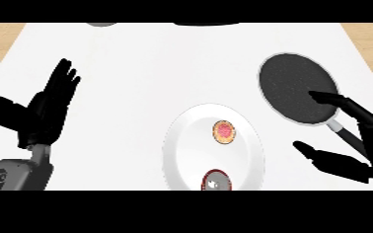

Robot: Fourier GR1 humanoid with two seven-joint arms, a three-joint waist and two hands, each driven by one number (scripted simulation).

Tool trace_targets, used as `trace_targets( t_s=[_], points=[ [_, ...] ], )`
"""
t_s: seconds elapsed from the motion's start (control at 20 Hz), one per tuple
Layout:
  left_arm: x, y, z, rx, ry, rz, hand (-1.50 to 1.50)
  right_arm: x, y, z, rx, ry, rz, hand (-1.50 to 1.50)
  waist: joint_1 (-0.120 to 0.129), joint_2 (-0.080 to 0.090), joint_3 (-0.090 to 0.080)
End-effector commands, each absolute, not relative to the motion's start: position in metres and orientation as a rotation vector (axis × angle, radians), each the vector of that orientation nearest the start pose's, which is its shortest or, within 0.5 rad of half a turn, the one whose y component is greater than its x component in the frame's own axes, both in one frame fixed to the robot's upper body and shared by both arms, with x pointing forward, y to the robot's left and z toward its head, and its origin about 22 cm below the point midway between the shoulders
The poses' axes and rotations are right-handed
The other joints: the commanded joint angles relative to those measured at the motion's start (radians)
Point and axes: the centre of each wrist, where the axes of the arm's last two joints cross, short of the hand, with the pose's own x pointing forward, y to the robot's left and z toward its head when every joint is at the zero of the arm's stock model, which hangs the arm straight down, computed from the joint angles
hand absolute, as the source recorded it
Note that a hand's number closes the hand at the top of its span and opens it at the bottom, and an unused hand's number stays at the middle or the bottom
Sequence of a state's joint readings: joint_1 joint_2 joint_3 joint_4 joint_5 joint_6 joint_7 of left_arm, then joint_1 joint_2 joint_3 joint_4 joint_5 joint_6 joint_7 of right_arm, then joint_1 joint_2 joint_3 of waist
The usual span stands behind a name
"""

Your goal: Pick the cupcake from the plate and place it in the pan

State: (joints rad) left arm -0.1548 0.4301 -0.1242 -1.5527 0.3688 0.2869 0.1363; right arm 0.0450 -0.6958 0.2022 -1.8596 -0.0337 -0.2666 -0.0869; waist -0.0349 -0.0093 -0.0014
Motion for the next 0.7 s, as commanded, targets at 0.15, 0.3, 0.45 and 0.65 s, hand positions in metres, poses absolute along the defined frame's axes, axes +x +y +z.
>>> trace_targets(
  t_s=[0.15, 0.3, 0.45, 0.65],
  points=[
    [0.271, 0.284, 0.065, 0.110, -1.516, 0.053, 0.00, 0.205, -0.298, 0.153, -0.556, -1.803, 0.762, -1.50, 0.030, 0.006, 0.001],
    [0.274, 0.267, 0.049, 0.093, -1.512, 0.040, 0.00, 0.205, -0.280, 0.180, -0.582, -1.720, 0.884, -1.50, 0.032, 0.008, -0.001],
    [0.278, 0.270, 0.056, 0.092, -1.505, 0.037, 0.00, 0.223, -0.269, 0.183, -0.669, -1.587, 1.036, -1.50, 0.059, 0.013, -0.002],
    [0.290, 0.257, 0.064, 0.078, -1.519, 0.009, 0.00, 0.241, -0.240, 0.201, -0.719, -1.490, 1.136, -1.50, 0.070, 0.016, -0.002]
  ],
)
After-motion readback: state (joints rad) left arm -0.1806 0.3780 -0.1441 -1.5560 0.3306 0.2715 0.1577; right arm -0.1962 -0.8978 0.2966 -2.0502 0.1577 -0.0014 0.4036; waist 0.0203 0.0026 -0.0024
